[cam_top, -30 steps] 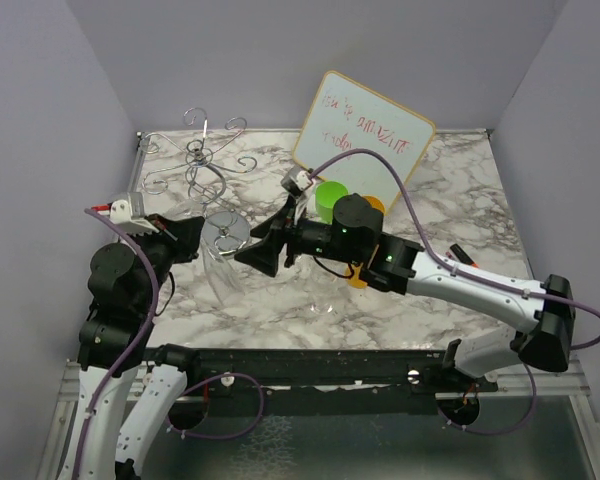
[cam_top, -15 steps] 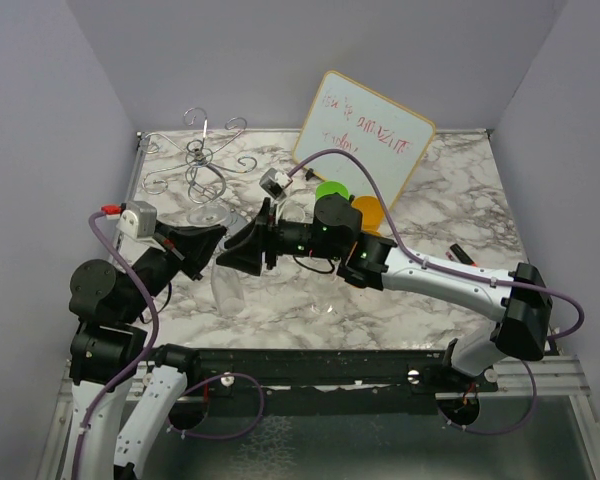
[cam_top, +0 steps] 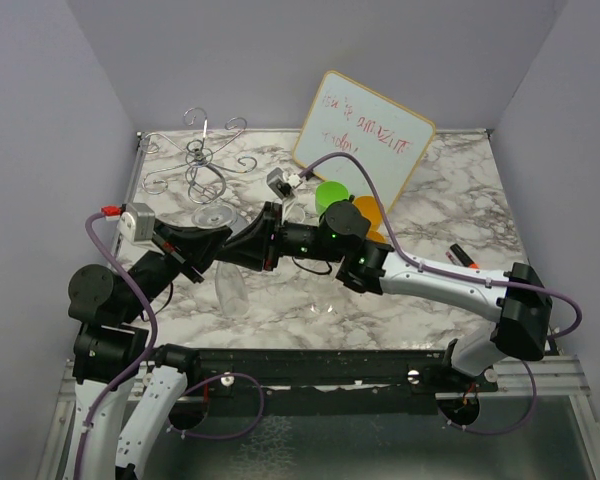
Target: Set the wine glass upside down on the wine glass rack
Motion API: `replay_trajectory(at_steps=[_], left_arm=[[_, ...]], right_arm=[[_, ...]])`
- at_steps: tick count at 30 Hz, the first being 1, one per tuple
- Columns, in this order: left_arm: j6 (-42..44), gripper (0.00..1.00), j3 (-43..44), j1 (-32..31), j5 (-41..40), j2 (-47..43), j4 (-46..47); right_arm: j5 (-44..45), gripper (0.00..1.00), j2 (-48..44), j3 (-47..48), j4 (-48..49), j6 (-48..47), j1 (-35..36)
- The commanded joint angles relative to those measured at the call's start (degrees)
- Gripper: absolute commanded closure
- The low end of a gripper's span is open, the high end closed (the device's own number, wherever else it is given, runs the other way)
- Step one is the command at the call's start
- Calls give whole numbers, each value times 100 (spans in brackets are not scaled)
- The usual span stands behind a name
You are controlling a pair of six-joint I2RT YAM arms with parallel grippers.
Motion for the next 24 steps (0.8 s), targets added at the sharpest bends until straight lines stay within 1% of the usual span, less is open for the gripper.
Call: replay_trajectory(at_steps=[1, 5, 7, 8, 10, 14, 15, 16, 19, 20, 22, 24], left_arm=[[-241, 100, -73, 11, 313, -107, 448], [-317, 100, -83, 12, 319, -91, 503], [-360, 100, -113, 11, 228, -105, 503], [-378, 97, -125, 12, 179, -116, 498], [-394, 81, -167, 12, 66, -146, 483], [-421, 41, -166, 9, -108, -189, 384], [-421, 32, -145, 11, -147, -194, 347], [-409, 26, -115, 13, -199, -195, 288], [-328, 11, 67, 10, -445, -182, 17], [-284, 7, 145, 10, -560, -165, -91], [-235, 2, 346, 10, -933, -124, -348], [-196, 1, 597, 12, -1287, -30, -626]], right_arm=[[-102, 85, 0, -172, 501, 108, 37], [-34, 99, -58, -232, 553, 93, 37], [91, 100, -119, -285, 580, 111, 37], [153, 99, -151, -319, 598, 111, 37], [302, 100, -248, -396, 649, 99, 37], [795, 99, -555, -577, 590, -50, 37], [972, 99, -657, -632, 515, -135, 37], [1168, 99, -766, -679, 424, -206, 37], [1901, 100, -1119, -772, 27, -536, 37], [2119, 100, -1228, -771, -116, -705, 37], [2724, 100, -1369, -694, -496, -1074, 30], [3306, 99, -1413, -543, -852, -1473, 28]])
